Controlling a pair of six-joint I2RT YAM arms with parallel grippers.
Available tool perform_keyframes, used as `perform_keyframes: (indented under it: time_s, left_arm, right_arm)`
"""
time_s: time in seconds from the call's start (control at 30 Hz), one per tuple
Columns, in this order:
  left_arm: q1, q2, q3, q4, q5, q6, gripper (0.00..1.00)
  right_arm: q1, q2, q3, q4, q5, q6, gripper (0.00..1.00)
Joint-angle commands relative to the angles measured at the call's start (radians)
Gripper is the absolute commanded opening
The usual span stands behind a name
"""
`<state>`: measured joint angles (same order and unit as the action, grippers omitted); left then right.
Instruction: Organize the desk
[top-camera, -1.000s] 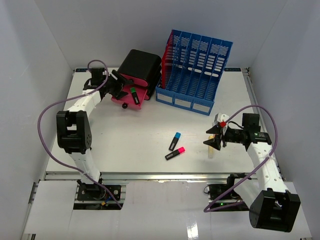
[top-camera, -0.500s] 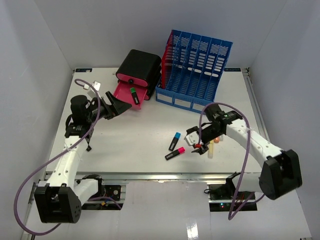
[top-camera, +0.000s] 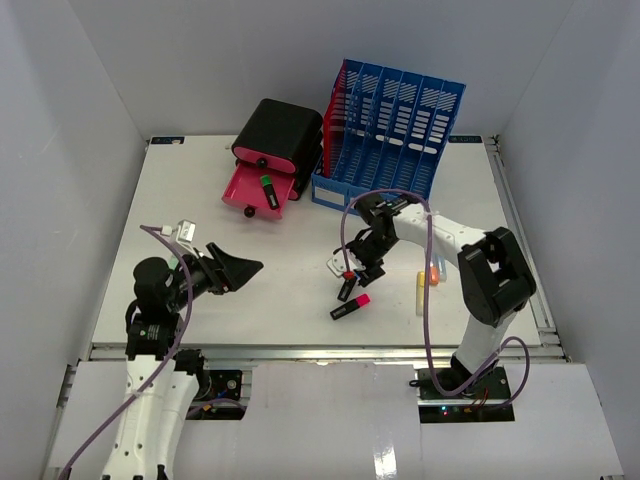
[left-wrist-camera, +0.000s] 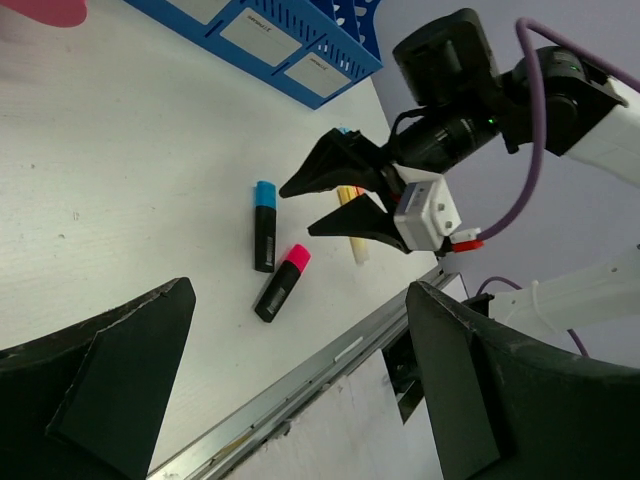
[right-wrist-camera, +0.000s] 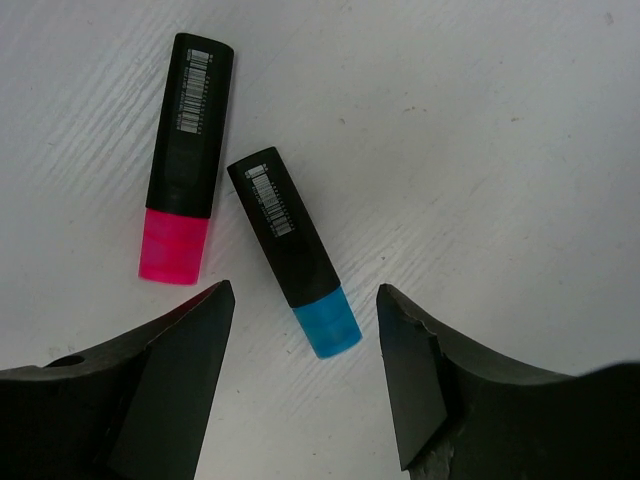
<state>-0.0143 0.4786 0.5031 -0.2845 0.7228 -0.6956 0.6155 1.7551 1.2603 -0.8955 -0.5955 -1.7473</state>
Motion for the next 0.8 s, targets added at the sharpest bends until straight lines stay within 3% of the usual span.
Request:
perform_keyframes:
  time_s: [0.0, 0.53, 0.77]
  left_arm:
    - [0.006, -0.082, -0.032, -0.088, 0.01, -0.035, 0.98]
    - [0.007, -0.132, -0.095, -0.077, 0.076, -0.125, 0.98]
    - [0.006, -0.153, -0.185, 0.035, 0.156, -0.216, 0.98]
  right_arm:
    - [0.024, 0.065, 0.06, -0.024, 0.045, -0.016, 0.65]
    - [0.062, 0.18, 0.046, 0.017, 0.182, 0.02, 0.59]
    - [0.061, 0.197, 0.045, 0.032, 0.201, 0.054, 0.45]
